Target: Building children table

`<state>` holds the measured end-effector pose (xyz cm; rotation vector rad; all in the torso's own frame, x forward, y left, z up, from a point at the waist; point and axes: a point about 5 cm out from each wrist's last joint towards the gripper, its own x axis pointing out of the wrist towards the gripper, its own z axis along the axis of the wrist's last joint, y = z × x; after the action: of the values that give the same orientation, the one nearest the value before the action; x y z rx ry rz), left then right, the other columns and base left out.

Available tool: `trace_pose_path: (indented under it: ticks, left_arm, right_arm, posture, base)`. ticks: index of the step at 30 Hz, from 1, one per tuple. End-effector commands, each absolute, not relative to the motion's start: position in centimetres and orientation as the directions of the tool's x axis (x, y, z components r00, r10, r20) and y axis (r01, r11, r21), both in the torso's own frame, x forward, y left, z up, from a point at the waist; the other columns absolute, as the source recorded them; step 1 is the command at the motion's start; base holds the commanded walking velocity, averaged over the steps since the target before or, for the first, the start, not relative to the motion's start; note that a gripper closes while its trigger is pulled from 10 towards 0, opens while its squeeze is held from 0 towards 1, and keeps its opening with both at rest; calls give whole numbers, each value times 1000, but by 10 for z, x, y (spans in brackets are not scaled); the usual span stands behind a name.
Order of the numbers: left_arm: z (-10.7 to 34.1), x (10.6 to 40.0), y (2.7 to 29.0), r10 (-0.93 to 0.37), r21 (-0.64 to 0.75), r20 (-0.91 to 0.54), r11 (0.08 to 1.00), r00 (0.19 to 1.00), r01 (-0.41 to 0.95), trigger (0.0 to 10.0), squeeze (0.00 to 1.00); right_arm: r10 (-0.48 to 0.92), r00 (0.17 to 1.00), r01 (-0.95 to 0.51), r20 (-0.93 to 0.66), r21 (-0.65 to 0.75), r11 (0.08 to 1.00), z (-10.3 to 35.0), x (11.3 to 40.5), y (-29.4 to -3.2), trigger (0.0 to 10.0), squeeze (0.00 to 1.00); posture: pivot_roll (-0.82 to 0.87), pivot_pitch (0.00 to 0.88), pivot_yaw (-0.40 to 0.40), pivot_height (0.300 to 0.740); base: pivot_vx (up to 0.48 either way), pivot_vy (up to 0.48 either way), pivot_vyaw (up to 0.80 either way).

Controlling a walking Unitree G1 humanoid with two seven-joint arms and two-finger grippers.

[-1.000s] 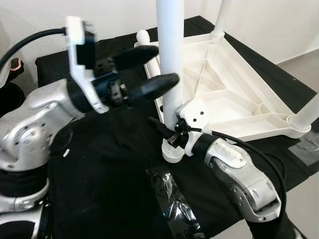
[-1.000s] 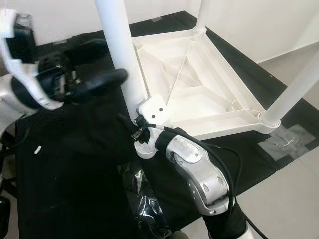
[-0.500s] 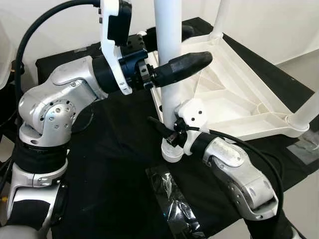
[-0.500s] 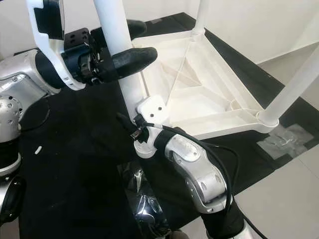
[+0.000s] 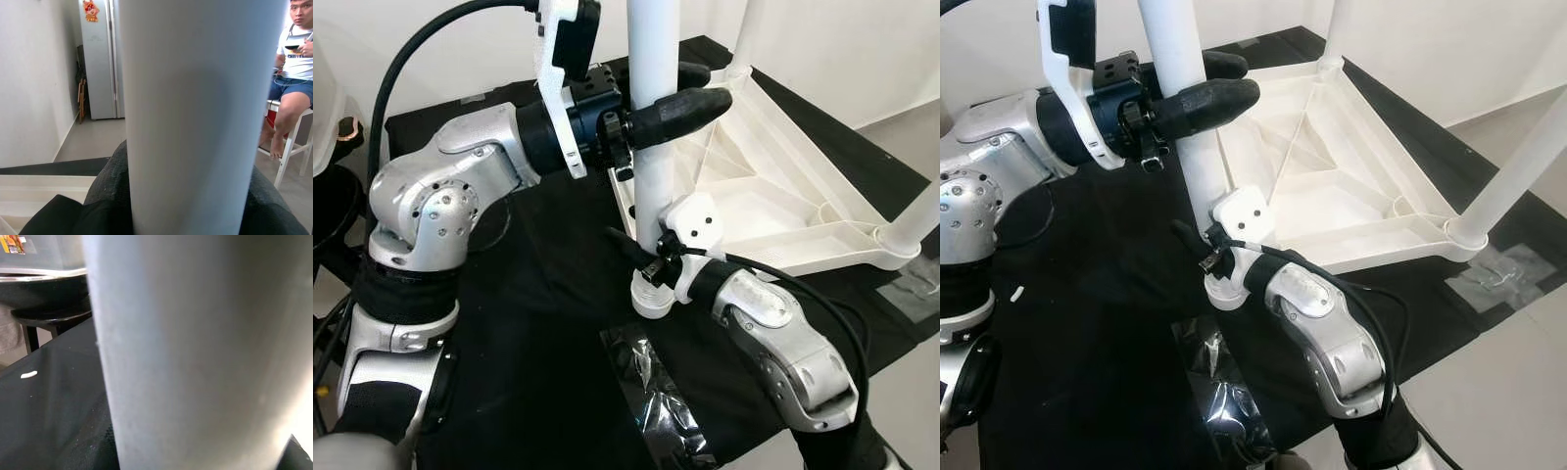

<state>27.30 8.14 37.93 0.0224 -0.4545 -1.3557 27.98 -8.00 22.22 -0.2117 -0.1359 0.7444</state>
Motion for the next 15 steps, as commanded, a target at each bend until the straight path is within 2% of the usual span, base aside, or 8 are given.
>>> trace_pose_path:
  ticks: [1, 5, 6, 12, 15]
  left_arm:
    - [377, 266, 81, -956, 283, 275, 179, 99, 942, 0, 0]
    - [377, 267, 90, -957, 288, 272, 180, 100, 941, 0, 0]
    - [377, 268, 91, -957, 289, 271, 180, 100, 940, 0, 0]
    - [380, 274, 85, -958, 285, 271, 178, 99, 942, 0, 0]
    - [381, 277, 79, -959, 279, 269, 171, 94, 945, 0, 0]
  right_arm:
    - [683, 727, -680, -69, -204, 704, 197, 281, -78, 10000, 0]
    - [684, 727, -679, -60, -210, 703, 199, 282, -79, 10000, 0]
    - [695, 717, -689, -53, -204, 696, 200, 282, -80, 10000, 1000]
    - [737, 676, -720, -3, -217, 659, 213, 286, -85, 10000, 1000]
    - [803, 596, -767, 17, -284, 576, 231, 294, -95, 10000, 1000]
  posture:
    - [9, 192, 48, 740]
    - [7, 192, 50, 740]
    - [8, 191, 49, 740]
    - [6, 191, 51, 740]
    - [7, 188, 54, 740]
  base:
    - [0, 0, 0]
    - [0, 0, 0]
    - [0, 0, 0]
    - [0, 0, 0]
    - [0, 0, 0]
